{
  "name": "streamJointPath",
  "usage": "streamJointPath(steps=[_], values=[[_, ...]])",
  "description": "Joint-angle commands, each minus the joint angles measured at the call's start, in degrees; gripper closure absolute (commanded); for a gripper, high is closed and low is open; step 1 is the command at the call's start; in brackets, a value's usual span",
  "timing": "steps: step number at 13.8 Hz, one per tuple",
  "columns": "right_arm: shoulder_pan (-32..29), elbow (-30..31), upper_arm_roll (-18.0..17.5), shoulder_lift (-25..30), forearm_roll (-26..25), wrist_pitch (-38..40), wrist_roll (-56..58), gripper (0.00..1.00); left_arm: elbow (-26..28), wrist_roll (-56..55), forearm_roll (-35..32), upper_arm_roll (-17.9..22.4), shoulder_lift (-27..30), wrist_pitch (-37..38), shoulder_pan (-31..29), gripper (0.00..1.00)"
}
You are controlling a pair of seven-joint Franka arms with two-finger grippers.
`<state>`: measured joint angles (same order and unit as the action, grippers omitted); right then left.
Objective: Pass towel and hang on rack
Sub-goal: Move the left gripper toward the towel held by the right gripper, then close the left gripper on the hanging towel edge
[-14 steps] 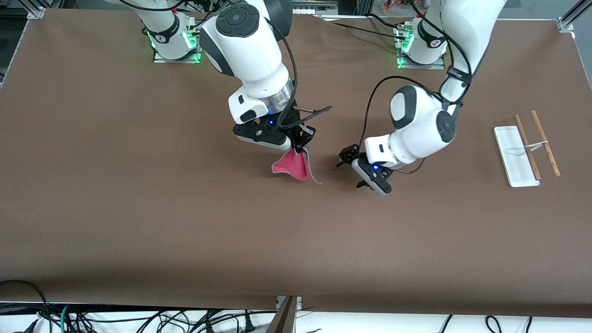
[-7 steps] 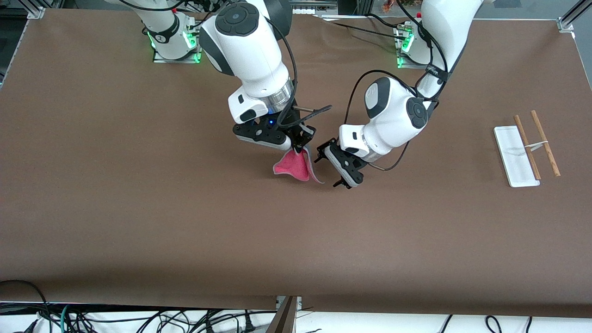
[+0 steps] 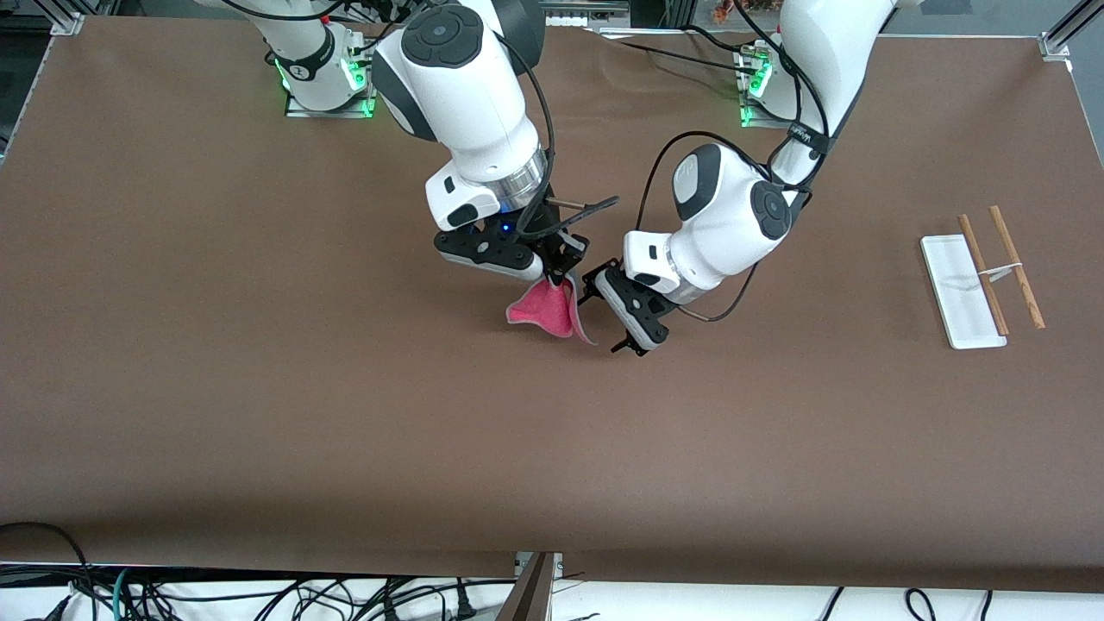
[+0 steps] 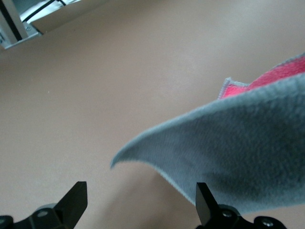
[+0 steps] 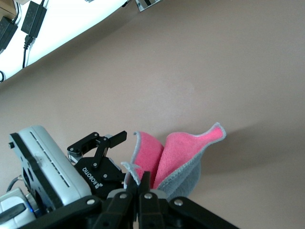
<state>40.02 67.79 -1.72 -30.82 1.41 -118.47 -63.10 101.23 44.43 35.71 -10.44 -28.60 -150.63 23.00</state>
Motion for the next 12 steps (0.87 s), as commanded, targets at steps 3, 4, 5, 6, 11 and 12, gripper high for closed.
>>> streamJointPath(steps=[3, 4, 5, 6, 11, 12], values=[[0.41, -1.08, 0.40, -0.38, 0.88, 0.43, -0.36, 1.00, -2.79, 0.75, -0.90, 1.82, -1.90, -0.10, -0.40, 0.00], [0.41, -1.08, 0.40, -0.29, 0.79, 0.43, -0.36, 1.00, -2.79, 0.49, -0.90, 1.83, -1.81, -0.10, -0.58, 0.00], [0.41, -1.08, 0.40, -0.29, 0.88, 0.43, -0.36, 1.00, -2.70, 0.48, 0.14, 1.83, -1.46, -0.01, -1.45, 0.00], [0.41, -1.08, 0.40, -0.29, 0.79, 0.43, -0.36, 1.00, -2.62, 0.40, 2.59, 1.83, -1.11, 0.16, -1.98, 0.00], [0.41, -1.08, 0.40, -0.38, 0.88, 0.43, -0.36, 1.00, -2.70, 0.22, 6.74, 2.18, -1.02, 0.34, -2.43, 0.00], [0.41, -1.08, 0.40, -0.38, 0.88, 0.43, -0.36, 1.00, -2.70, 0.22, 7.79, 2.18, -1.02, 0.34, -2.43, 0.00]])
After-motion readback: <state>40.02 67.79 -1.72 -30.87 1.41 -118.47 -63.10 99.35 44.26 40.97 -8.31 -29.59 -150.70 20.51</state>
